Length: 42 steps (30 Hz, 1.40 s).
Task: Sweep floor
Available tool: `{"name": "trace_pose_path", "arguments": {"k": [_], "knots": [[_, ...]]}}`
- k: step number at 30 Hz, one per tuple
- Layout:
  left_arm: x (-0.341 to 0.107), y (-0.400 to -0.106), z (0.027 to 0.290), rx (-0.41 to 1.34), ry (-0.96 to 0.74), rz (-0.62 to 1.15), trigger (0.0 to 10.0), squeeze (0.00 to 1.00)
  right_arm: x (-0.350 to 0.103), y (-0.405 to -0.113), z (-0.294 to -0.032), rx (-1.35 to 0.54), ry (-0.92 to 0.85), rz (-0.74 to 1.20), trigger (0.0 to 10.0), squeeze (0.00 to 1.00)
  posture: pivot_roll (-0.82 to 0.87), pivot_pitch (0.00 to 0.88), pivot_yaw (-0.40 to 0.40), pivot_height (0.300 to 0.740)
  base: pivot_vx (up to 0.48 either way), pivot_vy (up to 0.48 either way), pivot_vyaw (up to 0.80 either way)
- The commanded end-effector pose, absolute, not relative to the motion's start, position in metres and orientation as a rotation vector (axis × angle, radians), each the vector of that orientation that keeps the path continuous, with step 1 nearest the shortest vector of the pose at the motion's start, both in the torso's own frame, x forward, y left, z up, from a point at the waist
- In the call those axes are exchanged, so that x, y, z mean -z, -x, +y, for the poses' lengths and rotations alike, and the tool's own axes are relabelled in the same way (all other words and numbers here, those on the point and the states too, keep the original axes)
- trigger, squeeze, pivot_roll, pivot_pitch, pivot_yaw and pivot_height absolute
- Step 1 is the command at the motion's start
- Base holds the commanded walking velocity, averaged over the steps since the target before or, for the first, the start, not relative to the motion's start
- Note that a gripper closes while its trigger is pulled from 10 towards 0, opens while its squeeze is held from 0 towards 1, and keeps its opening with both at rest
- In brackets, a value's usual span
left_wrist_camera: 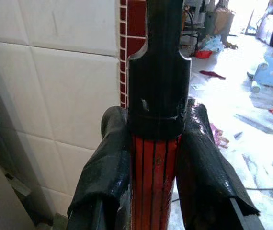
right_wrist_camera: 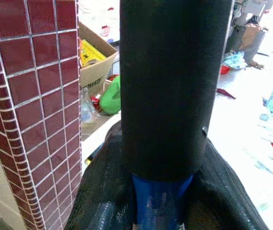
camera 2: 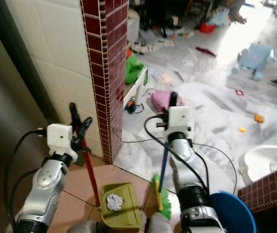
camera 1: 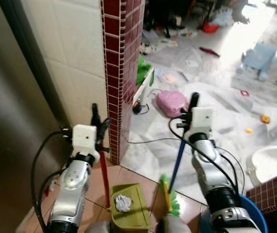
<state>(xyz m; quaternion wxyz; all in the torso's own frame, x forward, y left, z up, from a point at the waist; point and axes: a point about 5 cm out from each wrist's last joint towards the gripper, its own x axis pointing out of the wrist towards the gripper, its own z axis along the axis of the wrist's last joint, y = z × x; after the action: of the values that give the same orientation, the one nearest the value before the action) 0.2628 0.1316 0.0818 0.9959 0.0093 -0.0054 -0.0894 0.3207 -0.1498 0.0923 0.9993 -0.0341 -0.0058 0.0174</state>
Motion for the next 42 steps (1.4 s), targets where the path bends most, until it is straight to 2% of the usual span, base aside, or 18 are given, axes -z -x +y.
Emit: {"name": "trace_pose_path", "arguments": {"k": [1,8,19,25,32,42], "knots": [[-0.094,-0.267,0.126,0.201,-0.028,-0.06,10.0,0.0,-0.088,-0.319,-0.162,0.004,0.074,0.01,10.0,0.0,-0.03,0.002,-0.027,0.74,0.0,0.364,0.0],[-0.094,-0.267,0.124,0.213,-0.028,-0.056,10.0,0.0,-0.086,-0.32,-0.162,0.017,0.094,0.025,10.0,0.0,-0.03,0.0,-0.024,0.74,0.0,0.347,0.0],[-0.106,-0.269,0.127,0.184,-0.021,-0.076,10.0,0.0,-0.083,-0.324,-0.156,-0.002,0.08,0.044,10.0,0.0,0.0,0.019,-0.02,0.74,0.0,0.0,0.0],[-0.121,-0.269,0.131,0.169,-0.078,-0.172,10.0,0.0,-0.096,-0.322,-0.15,-0.049,0.104,-0.049,10.0,0.0,0.01,0.039,-0.026,0.74,0.0,0.0,0.0],[-0.123,-0.267,0.129,0.181,-0.077,-0.172,10.0,0.0,-0.1,-0.327,-0.148,-0.048,0.093,-0.068,10.0,0.0,0.02,0.038,-0.03,0.74,0.0,0.0,0.0],[-0.117,-0.263,0.119,0.197,-0.055,-0.146,10.0,0.0,-0.093,-0.322,-0.159,-0.033,0.102,-0.034,10.0,0.0,-0.02,0.027,-0.041,0.74,0.0,0.0,-0.61]]}}
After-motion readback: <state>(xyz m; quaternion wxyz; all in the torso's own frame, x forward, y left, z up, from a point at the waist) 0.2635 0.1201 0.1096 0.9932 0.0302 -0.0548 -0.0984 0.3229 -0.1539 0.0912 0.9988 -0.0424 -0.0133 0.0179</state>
